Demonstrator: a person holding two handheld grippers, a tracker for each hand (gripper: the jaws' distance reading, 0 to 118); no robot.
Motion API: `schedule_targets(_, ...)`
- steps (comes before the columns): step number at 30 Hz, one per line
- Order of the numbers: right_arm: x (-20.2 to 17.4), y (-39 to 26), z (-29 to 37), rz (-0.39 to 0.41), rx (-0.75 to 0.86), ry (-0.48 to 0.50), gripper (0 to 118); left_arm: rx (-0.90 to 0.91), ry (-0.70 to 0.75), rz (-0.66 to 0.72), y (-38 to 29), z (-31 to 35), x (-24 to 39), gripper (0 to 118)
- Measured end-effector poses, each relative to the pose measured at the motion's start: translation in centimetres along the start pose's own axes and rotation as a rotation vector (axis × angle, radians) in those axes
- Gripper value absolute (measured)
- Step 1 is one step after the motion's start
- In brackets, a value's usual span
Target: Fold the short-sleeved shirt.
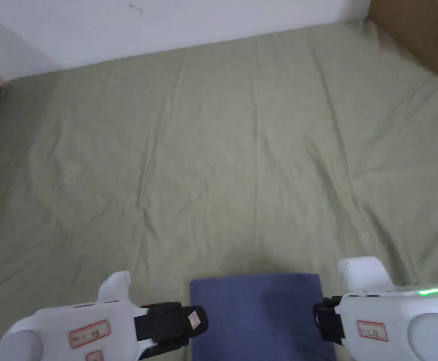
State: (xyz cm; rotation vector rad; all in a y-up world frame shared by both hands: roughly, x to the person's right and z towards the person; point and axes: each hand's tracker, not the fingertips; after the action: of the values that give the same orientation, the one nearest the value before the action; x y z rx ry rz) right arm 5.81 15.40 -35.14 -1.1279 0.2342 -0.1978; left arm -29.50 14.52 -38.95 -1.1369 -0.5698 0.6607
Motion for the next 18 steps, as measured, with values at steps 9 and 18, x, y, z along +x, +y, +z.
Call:
schedule_targets(9,-1.5,-0.3,-4.7,0.107,-0.077,-0.137,1,-0.032,-0.082,0.166,-1.2,-1.9,-7.2,102)
schedule_targets(18,-0.4,0.1,-4.6,0.017,-0.086,-0.106,1,-0.193,-0.242,0.178,0.1,-9.7,-5.7,99)
